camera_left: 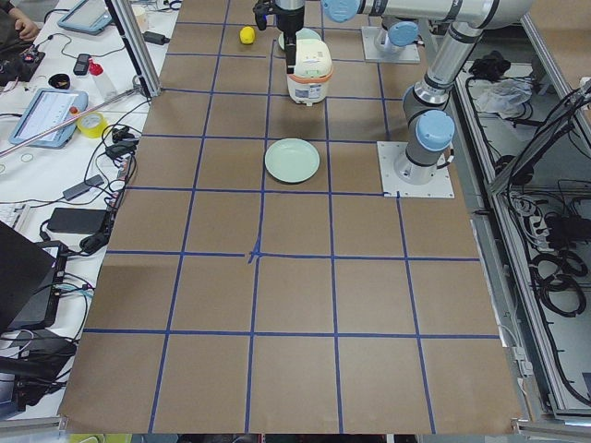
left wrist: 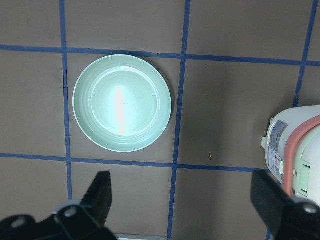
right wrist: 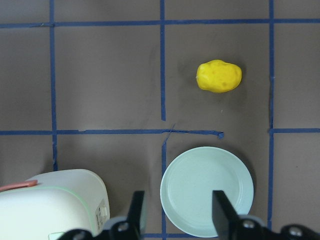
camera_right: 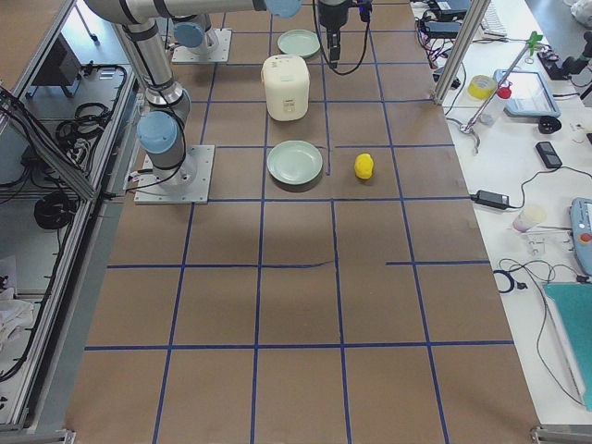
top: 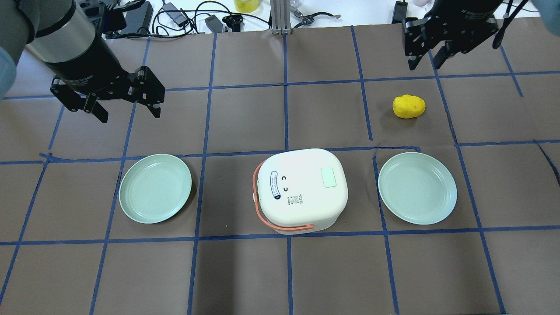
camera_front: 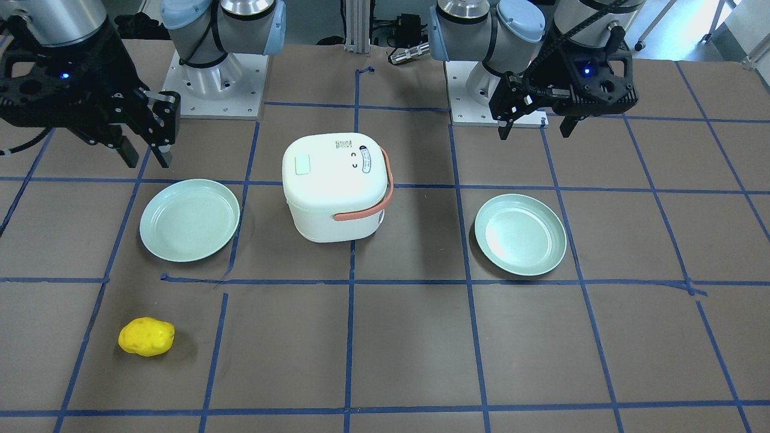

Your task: Press rice cooker button

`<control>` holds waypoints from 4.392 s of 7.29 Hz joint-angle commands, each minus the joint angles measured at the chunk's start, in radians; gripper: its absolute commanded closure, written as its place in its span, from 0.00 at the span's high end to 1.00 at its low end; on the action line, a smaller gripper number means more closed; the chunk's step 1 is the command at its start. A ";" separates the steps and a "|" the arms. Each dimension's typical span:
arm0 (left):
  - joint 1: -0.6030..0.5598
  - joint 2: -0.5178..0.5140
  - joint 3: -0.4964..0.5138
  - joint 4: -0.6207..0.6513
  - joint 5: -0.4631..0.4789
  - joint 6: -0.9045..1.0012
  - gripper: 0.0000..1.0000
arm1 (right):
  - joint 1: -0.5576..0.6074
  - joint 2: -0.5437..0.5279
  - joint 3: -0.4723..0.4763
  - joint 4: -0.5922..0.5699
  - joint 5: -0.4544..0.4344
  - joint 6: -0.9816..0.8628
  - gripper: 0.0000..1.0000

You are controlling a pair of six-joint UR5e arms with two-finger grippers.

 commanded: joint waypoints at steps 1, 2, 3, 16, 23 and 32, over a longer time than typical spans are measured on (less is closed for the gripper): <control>0.000 0.000 0.000 0.000 0.000 0.001 1.00 | 0.069 -0.030 0.108 0.005 0.062 0.068 0.00; 0.000 0.000 0.000 0.000 0.000 -0.001 1.00 | 0.099 -0.032 0.150 -0.001 0.105 0.111 0.00; 0.000 0.000 0.000 0.000 0.000 0.001 1.00 | 0.131 -0.032 0.176 0.002 0.106 0.126 0.00; 0.000 0.000 0.000 0.000 0.000 -0.001 1.00 | 0.277 0.028 0.322 -0.184 -0.038 0.140 1.00; 0.000 0.000 0.000 0.000 0.000 0.001 1.00 | -0.011 0.031 -0.058 0.016 -0.031 0.024 1.00; 0.000 0.000 0.000 0.000 0.000 0.001 1.00 | -0.015 0.025 -0.049 0.026 -0.043 0.024 1.00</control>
